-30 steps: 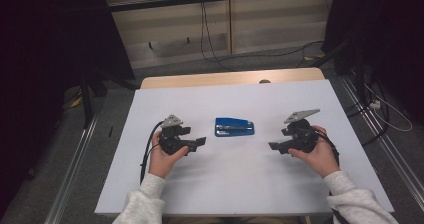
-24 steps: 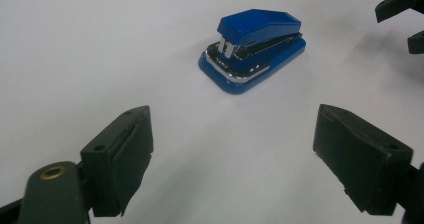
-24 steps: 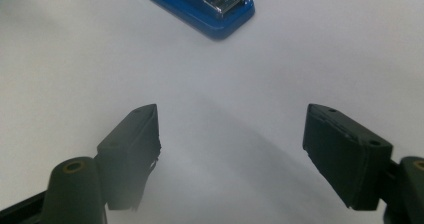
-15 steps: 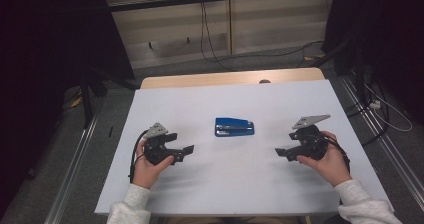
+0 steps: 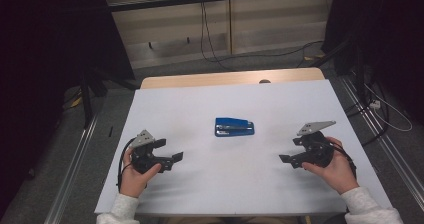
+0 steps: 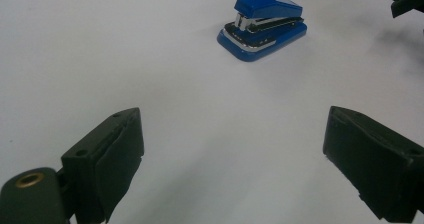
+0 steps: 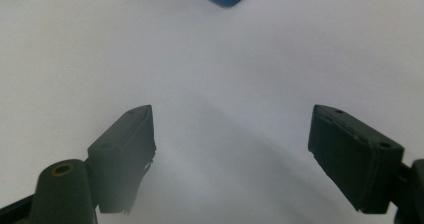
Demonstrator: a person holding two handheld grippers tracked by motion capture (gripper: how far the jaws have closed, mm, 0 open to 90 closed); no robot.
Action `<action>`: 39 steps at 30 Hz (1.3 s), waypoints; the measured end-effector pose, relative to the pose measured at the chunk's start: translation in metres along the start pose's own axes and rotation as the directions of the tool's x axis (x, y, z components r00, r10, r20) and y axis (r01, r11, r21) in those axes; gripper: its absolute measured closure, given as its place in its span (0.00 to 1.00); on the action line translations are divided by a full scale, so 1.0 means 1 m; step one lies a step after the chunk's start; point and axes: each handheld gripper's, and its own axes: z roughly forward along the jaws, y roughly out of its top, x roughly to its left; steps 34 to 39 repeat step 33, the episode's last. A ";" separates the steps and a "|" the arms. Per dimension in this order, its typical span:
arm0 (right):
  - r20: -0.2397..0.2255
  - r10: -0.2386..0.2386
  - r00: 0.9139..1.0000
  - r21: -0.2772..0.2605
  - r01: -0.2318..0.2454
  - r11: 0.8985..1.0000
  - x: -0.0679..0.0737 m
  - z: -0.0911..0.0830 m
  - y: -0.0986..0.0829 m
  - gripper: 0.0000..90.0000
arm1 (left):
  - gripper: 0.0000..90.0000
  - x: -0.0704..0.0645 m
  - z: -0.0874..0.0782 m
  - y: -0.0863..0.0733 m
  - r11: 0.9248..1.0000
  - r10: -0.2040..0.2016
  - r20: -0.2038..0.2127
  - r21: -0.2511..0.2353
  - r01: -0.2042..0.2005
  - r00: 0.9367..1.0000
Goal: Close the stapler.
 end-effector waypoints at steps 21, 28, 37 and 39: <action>0.002 -0.013 1.000 0.008 0.013 1.000 0.006 -0.008 -0.010 0.20 | 0.10 0.009 -0.029 -0.019 0.999 -0.021 -0.007 -0.027 0.021 1.000; 0.013 -0.018 1.000 0.016 0.017 1.000 0.008 -0.011 -0.014 0.20 | 0.09 0.006 -0.031 -0.021 1.000 -0.009 0.008 -0.028 0.009 1.000; 0.019 -0.006 1.000 0.020 0.006 1.000 0.008 -0.014 -0.018 0.20 | 0.09 0.006 -0.030 -0.022 1.000 -0.009 0.014 -0.025 0.009 1.000; 0.019 -0.006 1.000 0.020 0.006 1.000 0.008 -0.014 -0.018 0.20 | 0.09 0.006 -0.030 -0.022 1.000 -0.009 0.014 -0.025 0.009 1.000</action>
